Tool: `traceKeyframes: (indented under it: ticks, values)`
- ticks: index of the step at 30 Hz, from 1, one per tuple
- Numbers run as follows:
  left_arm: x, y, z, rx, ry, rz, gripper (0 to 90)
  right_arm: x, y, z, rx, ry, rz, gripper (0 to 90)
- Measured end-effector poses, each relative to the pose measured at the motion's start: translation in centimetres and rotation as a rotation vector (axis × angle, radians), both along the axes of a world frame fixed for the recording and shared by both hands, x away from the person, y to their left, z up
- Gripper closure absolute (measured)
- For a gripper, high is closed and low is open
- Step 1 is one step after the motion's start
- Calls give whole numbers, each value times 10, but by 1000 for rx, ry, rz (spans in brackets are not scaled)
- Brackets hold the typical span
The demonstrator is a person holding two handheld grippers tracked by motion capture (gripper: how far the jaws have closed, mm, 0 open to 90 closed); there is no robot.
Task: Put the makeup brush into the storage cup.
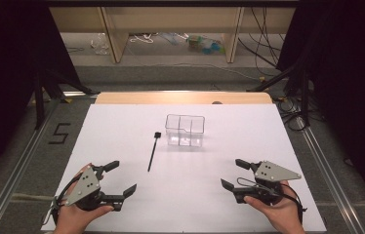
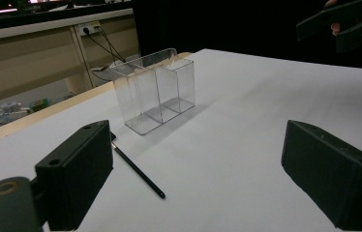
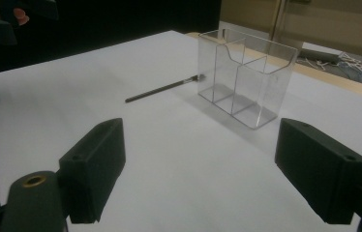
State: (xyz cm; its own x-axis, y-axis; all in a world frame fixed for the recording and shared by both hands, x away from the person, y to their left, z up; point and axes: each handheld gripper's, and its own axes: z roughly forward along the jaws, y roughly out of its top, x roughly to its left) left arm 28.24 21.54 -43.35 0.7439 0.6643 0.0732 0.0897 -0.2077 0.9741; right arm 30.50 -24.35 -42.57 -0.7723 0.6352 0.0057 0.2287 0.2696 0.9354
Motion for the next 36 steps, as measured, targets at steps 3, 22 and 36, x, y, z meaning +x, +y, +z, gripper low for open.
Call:
traceKeyframes:
  ticks: [3, 22, 36]
  values:
    - [1, -1, 0, 4, 0, 8, 116, 0, 0, 0, 10, -1, 5, 195]
    - [35, -29, 7, 153, 68, 85, 164, 1, 1, 0, 1, 12, -17, 195]
    - [91, -53, 15, 337, 205, 105, 203, 2, 1, -2, 11, 3, -15, 195]
